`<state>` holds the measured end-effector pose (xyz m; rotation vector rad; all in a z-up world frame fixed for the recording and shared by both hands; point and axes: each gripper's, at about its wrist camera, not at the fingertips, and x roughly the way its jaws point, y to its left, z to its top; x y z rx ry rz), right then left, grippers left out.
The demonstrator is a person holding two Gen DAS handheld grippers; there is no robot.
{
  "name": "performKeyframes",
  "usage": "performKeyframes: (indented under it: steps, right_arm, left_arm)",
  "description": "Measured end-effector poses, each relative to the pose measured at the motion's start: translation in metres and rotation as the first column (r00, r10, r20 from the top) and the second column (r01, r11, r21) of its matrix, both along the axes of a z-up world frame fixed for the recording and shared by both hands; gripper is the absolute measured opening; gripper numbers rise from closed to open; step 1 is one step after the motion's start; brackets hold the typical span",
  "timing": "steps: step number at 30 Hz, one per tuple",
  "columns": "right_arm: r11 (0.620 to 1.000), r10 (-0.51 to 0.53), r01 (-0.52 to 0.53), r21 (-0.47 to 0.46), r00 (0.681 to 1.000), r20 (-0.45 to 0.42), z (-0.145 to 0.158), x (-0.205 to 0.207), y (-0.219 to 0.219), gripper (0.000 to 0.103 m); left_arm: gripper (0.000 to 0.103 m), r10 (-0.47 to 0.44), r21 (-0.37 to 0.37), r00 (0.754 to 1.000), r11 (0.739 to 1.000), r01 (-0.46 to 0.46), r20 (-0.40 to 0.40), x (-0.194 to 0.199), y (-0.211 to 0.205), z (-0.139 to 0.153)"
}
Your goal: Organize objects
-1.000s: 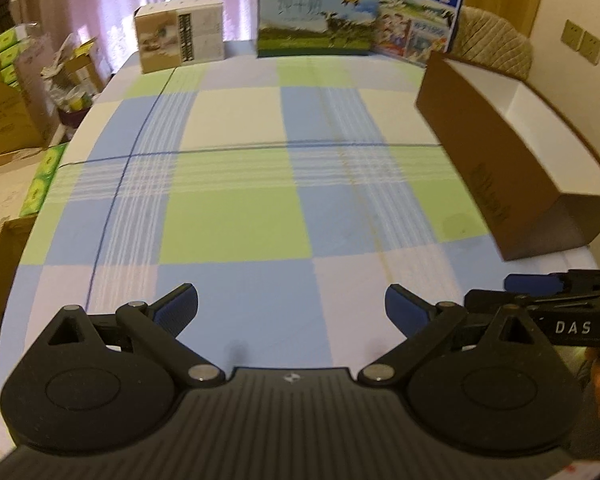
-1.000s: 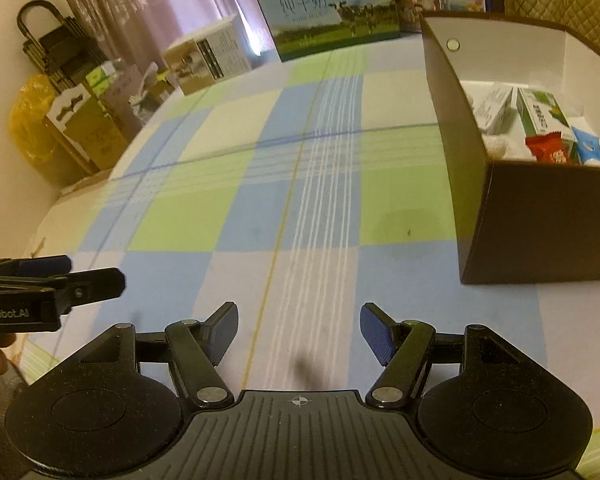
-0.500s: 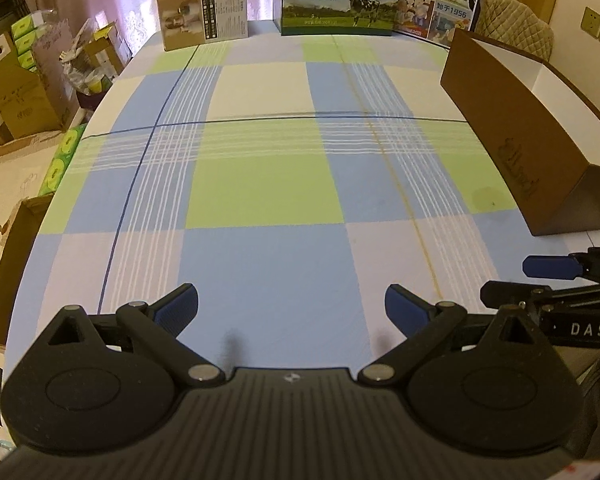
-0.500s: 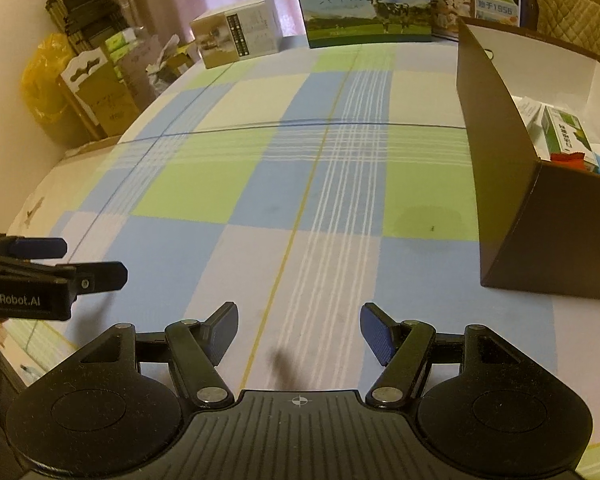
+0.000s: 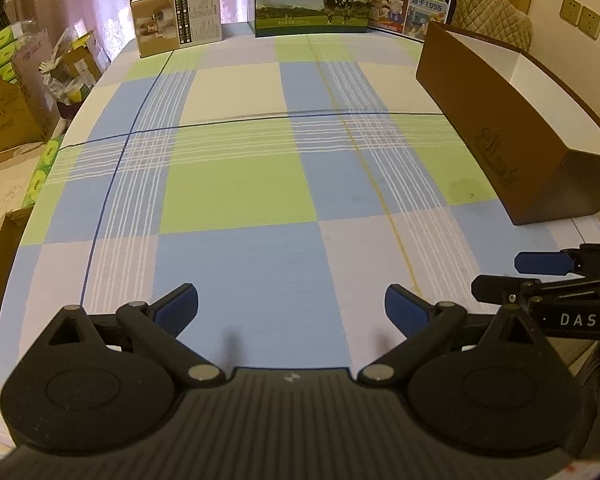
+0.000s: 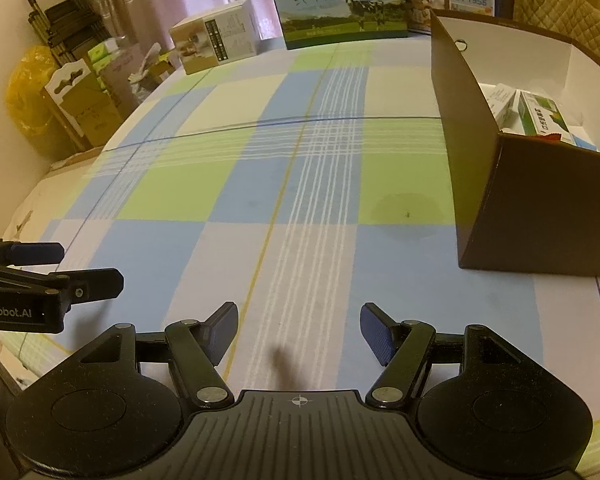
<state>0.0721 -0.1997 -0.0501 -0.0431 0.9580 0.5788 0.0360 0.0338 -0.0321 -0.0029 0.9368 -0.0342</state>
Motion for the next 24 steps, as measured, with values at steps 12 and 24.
performKeyframes:
  steps: [12,24]
  right_arm:
    - [1.0,0.004,-0.004,0.007,1.0,-0.009,-0.0013,0.0003,0.0005,0.065]
    - [1.0,0.014,-0.014,0.006,1.0,-0.005,-0.0035,0.0002,0.0046,0.065]
  left_arm:
    - [0.099,-0.003,0.006,1.0,1.0,0.003,-0.014,0.0022,-0.0021,-0.0045]
    - [0.099,0.029,0.019,1.0,0.999,-0.029,-0.003,0.0051,0.0001,-0.0043]
